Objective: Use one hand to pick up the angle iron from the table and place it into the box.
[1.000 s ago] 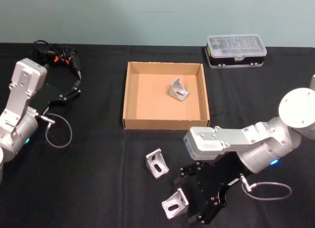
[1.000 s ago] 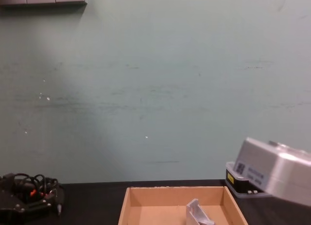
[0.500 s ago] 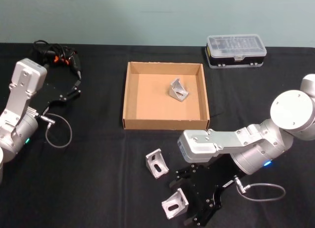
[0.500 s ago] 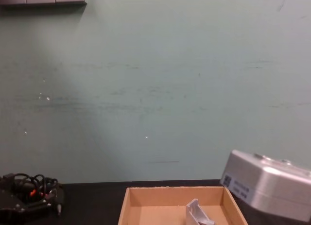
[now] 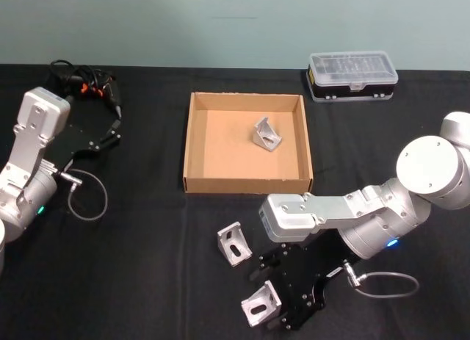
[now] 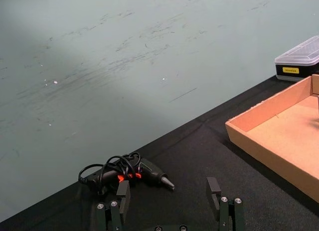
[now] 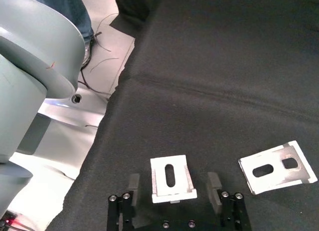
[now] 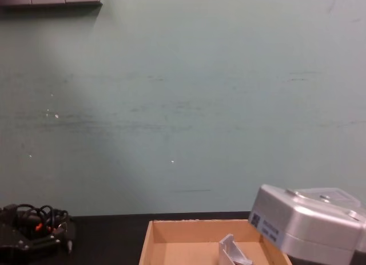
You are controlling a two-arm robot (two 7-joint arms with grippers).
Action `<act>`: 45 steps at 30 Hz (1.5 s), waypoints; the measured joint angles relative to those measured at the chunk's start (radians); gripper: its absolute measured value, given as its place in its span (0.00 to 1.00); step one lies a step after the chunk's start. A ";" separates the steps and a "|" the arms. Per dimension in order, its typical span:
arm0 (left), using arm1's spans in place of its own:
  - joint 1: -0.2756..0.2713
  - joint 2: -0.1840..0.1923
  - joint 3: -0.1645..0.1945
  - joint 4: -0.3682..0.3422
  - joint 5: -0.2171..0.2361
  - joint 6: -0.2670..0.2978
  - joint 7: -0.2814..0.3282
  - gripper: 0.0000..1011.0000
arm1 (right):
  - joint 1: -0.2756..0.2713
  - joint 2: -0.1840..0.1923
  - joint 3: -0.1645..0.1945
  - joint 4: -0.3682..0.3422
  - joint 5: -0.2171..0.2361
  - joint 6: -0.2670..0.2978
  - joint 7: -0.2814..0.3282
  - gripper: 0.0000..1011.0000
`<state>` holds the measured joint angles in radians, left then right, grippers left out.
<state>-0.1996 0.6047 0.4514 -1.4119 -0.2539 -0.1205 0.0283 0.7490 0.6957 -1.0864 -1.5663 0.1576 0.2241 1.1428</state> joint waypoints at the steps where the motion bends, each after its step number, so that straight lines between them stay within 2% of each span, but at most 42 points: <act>1: 0.000 0.000 0.000 0.000 0.000 0.000 0.000 0.99 | 0.000 0.000 -0.001 0.000 0.000 -0.001 0.000 0.87; 3: 0.000 0.000 0.000 0.000 0.000 0.000 0.000 0.99 | 0.001 0.001 -0.004 0.000 0.001 -0.003 0.001 0.78; 9: 0.000 0.000 0.000 0.000 0.000 0.000 0.000 0.99 | 0.000 0.008 -0.007 -0.006 0.003 -0.007 0.001 0.63; 13: 0.000 0.000 0.000 0.000 0.000 0.000 0.000 0.99 | -0.002 0.013 -0.007 -0.012 0.005 -0.009 -0.002 0.48; 21: 0.000 0.000 0.000 0.000 0.000 0.000 0.000 0.99 | -0.007 0.029 0.011 -0.039 0.023 -0.010 -0.011 0.45; 25: 0.000 0.000 0.000 0.000 0.000 0.000 0.000 0.99 | -0.010 0.047 0.038 -0.070 0.053 -0.009 -0.021 0.45; 32: 0.000 0.000 0.000 0.000 0.000 0.000 0.000 0.99 | -0.009 0.090 0.120 -0.123 0.116 0.007 -0.075 0.45; 33: 0.000 0.000 0.000 0.000 0.000 0.000 0.000 0.99 | -0.007 0.098 0.141 -0.130 0.123 0.010 -0.098 0.45; 39: 0.000 0.000 0.000 0.000 0.000 0.000 0.000 0.99 | -0.003 0.109 0.210 -0.131 0.131 0.032 -0.189 0.45; 45: 0.000 0.000 0.000 0.000 0.000 0.000 0.000 0.99 | -0.013 0.086 0.254 -0.082 0.116 0.060 -0.274 0.45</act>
<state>-0.1995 0.6047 0.4514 -1.4120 -0.2539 -0.1205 0.0283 0.7363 0.7813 -0.8325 -1.6484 0.2734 0.2843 0.8693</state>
